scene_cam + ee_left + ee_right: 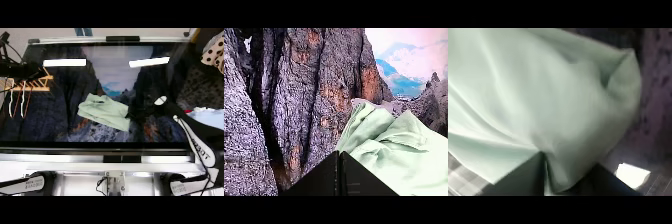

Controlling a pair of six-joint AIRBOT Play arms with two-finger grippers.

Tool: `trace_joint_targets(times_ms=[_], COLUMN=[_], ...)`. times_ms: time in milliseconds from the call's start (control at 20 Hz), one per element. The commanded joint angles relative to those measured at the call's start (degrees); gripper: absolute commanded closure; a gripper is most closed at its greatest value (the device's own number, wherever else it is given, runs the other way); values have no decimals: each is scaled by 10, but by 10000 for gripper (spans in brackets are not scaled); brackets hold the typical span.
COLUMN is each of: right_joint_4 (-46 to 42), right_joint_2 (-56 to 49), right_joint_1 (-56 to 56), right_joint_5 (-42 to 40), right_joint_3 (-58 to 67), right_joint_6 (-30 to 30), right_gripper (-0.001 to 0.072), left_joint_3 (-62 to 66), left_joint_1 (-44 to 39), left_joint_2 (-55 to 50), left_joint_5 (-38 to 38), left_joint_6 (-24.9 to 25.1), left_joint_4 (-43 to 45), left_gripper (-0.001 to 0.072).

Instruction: Fold the shirts.

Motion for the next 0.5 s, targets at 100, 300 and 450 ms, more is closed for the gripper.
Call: trace_joint_targets(times_ms=[100,300,450], right_joint_4=[95,0,-104], right_joint_2=[14,69,71], right_joint_1=[-21,-99,-179], right_joint_5=[102,202,299], right_joint_3=[92,307,500], right_joint_6=[-114,46,118], right_gripper=[652,653,653], left_joint_3=[0,0,0], left_joint_1=[0,0,0], left_joint_2=[1,0,0], left_joint_5=[0,2,5], left_joint_6=[1,3,3], left_joint_4=[-20,-24,-24], left_gripper=[673,673,673])
